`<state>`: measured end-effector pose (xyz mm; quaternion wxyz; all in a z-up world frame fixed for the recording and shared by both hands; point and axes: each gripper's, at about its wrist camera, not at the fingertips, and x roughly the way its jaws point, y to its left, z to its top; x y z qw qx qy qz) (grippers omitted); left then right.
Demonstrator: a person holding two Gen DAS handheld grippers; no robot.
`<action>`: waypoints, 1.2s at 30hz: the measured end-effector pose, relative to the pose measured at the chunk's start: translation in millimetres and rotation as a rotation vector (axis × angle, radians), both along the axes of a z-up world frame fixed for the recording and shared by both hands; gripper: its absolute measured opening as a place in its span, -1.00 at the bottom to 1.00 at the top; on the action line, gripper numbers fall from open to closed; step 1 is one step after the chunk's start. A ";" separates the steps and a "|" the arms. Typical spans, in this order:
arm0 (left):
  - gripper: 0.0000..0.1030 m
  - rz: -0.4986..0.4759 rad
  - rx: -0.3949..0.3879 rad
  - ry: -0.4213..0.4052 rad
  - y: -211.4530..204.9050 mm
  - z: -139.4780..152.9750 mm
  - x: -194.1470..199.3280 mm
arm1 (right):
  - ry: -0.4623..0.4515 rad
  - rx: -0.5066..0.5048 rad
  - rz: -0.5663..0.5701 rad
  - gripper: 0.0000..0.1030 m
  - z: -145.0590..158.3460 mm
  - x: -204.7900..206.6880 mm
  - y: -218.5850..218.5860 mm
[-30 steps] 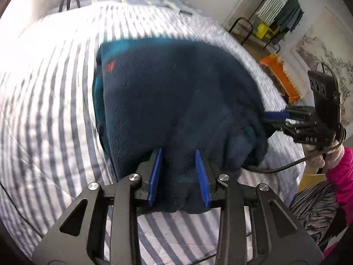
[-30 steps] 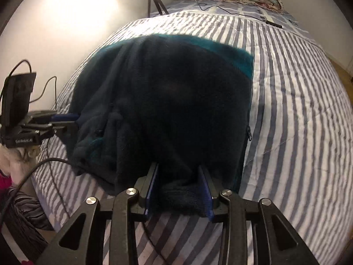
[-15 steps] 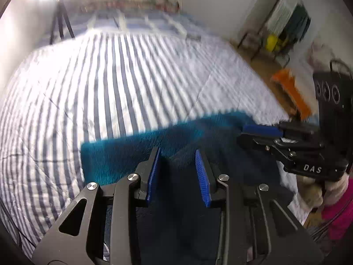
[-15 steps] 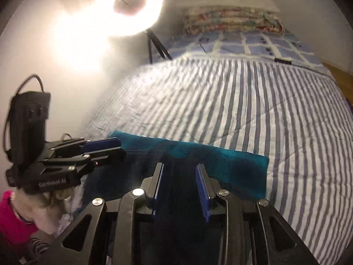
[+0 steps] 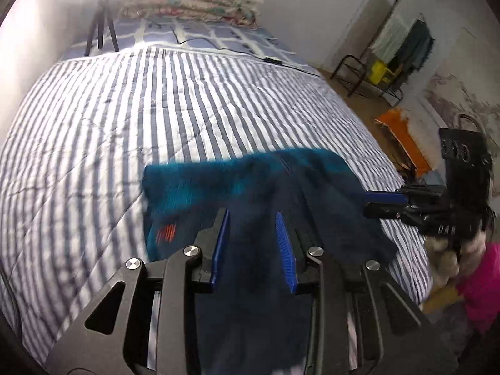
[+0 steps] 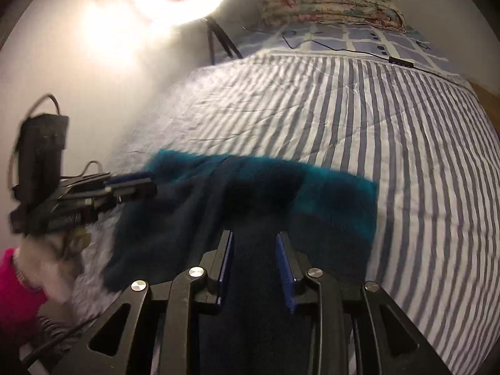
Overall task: Fold large clothes
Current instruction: 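Grasp the fleece bundle edge with the left tool while the right tool grips beside it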
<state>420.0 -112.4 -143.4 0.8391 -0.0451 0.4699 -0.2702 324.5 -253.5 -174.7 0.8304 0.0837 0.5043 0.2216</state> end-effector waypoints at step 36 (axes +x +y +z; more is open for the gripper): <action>0.56 0.240 -0.458 0.401 128.0 -115.5 8.4 | 0.169 0.431 -0.208 0.79 -82.4 -34.9 -128.7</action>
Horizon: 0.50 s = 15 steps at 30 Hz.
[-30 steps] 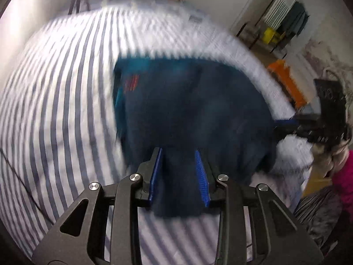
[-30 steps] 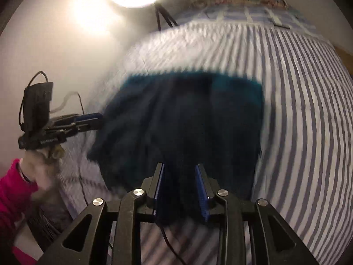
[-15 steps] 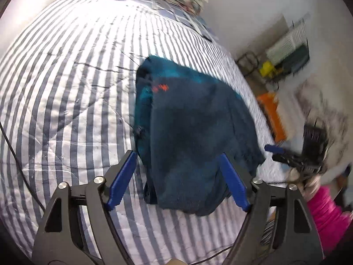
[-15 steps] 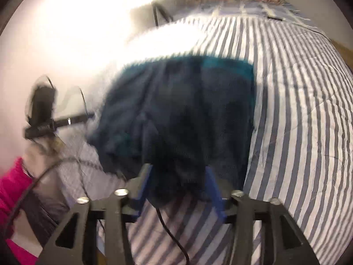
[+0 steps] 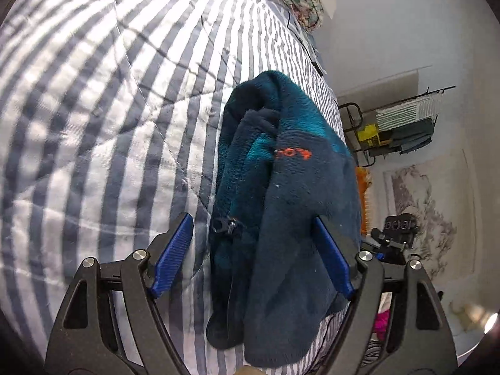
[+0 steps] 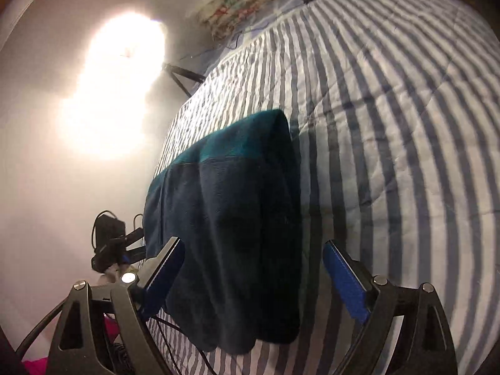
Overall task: Fold large clothes
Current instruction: 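Grasp the fleece bundle edge with the left tool while the right tool grips beside it, then lift the fleece bundle with both tools and carry it along the bed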
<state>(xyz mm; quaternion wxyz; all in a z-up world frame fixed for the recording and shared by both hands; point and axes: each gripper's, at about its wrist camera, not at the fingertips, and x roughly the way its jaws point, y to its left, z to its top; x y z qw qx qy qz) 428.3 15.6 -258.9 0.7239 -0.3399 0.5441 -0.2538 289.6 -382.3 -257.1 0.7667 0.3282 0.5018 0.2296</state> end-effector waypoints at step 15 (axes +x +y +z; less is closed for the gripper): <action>0.23 -0.051 0.000 -0.026 -33.4 -6.6 15.3 | 0.003 0.065 0.098 0.67 -25.6 22.3 51.2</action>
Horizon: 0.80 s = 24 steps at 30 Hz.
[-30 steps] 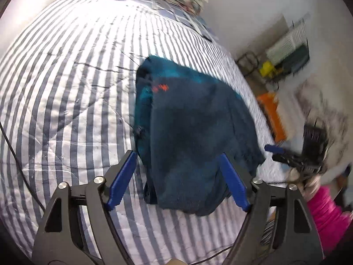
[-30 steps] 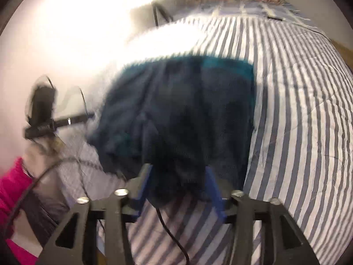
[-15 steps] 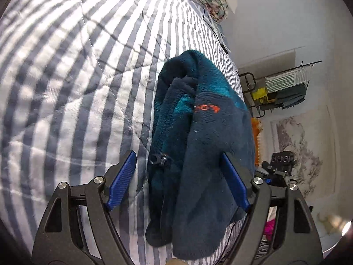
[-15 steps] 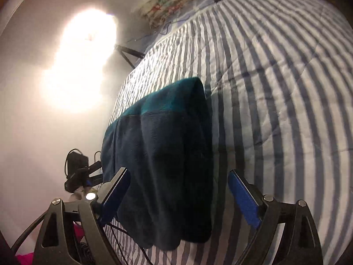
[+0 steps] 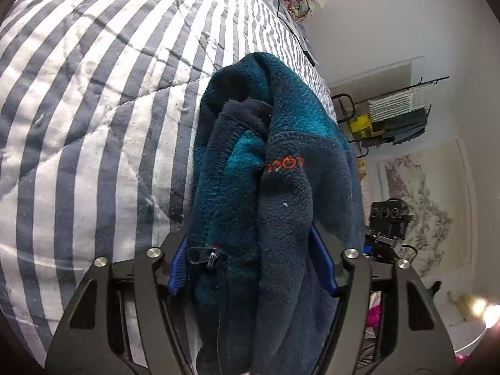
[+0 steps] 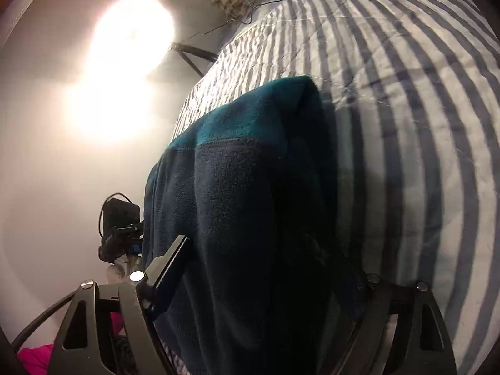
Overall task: Fold large clothes
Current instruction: 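Lift the fleece bundle with both tools and carry it along the bed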
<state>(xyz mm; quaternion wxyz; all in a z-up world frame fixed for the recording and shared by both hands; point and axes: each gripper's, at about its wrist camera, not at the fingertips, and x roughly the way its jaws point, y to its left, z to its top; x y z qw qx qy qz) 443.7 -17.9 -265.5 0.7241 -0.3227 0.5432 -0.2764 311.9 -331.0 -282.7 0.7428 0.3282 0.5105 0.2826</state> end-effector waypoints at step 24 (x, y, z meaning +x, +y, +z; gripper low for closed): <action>-0.29 -0.086 0.164 -0.243 -98.7 100.7 17.2 | -0.144 -0.248 -0.034 -0.44 114.6 -10.2 15.6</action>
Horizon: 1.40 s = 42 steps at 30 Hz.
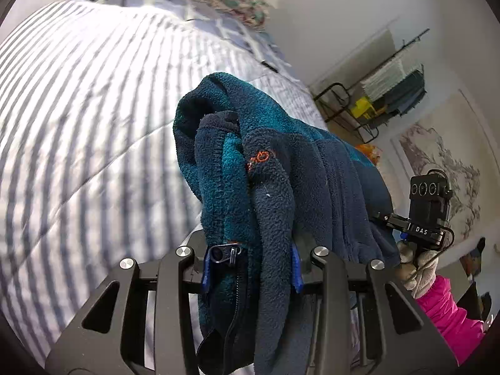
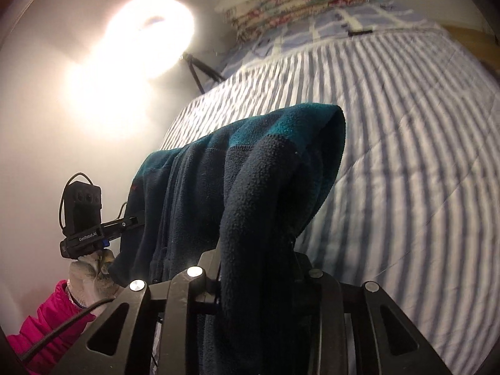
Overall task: Fold large clothes
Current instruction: 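Lift the fleece bundle with both tools and carry it along the bed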
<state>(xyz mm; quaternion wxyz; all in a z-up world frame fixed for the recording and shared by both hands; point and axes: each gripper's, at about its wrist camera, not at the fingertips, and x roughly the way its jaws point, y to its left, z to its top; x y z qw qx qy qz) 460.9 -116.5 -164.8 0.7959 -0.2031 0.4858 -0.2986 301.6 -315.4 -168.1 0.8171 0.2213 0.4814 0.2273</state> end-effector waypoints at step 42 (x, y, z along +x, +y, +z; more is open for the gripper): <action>-0.12 -0.026 0.033 -0.119 -290.6 -91.9 335.6 | -0.069 -0.481 -0.427 0.25 -49.3 280.0 -306.6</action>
